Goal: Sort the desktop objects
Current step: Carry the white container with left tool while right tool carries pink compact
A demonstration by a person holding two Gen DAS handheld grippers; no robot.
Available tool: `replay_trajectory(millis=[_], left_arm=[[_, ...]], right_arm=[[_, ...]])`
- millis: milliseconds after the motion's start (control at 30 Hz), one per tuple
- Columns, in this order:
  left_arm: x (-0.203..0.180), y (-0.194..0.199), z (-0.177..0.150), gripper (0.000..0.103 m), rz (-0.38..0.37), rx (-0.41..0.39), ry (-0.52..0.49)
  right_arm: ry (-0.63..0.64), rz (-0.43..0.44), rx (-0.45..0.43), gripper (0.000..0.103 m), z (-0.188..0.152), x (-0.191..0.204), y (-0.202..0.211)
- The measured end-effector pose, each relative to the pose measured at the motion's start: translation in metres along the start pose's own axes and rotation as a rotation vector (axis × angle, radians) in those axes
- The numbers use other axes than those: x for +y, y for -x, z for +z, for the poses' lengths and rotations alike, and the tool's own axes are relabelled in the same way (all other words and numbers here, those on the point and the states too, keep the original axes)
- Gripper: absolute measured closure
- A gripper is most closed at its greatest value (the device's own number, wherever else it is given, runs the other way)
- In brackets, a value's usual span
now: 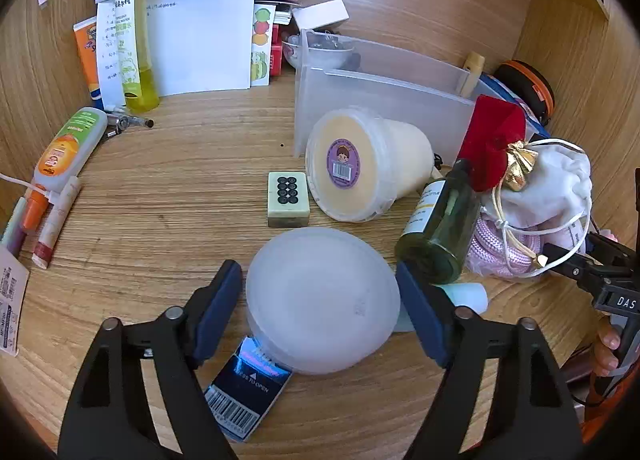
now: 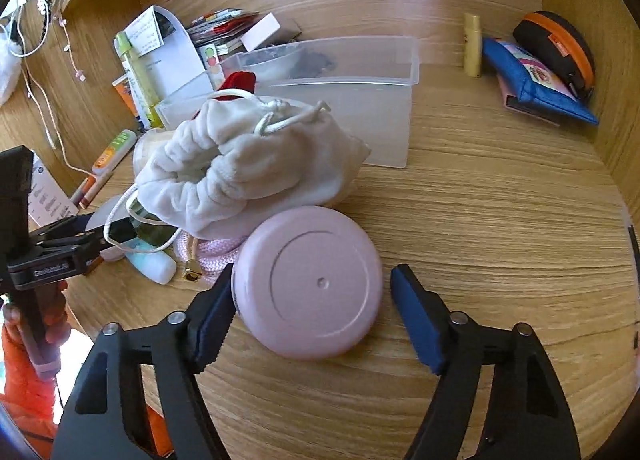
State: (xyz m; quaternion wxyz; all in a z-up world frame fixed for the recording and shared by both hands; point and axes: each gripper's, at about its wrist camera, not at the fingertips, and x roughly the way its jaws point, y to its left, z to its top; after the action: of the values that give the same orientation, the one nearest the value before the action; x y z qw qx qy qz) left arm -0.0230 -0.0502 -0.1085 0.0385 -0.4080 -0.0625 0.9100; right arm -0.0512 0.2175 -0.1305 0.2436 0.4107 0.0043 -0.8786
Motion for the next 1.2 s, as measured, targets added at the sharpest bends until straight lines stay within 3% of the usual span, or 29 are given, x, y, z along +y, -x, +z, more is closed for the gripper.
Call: replay_trajectory(millis=[67,333,733,1200], left_arm=[[0.000,0.000,-0.001,0.035,0.000,-0.004,-0.002],[0.003,0.004,-0.001,0.037,0.006,-0.019,0.006],[0.004,0.033,0.015,0.038,0.000,-0.106,0.007],[0.001,0.056,0.075,0.038,0.022,-0.232,-0.068]], right_arm=[[0.003,0.013,-0.001,0.040,0.000,0.001,0.001],[-0.010,-0.017,-0.012,0.040,-0.003,-0.005,0.008],[-0.070,-0.088,-0.098,0.040,0.007,-0.028,0.046],[0.000,-0.157,-0.226,0.040,0.062,-0.034,0.071]])
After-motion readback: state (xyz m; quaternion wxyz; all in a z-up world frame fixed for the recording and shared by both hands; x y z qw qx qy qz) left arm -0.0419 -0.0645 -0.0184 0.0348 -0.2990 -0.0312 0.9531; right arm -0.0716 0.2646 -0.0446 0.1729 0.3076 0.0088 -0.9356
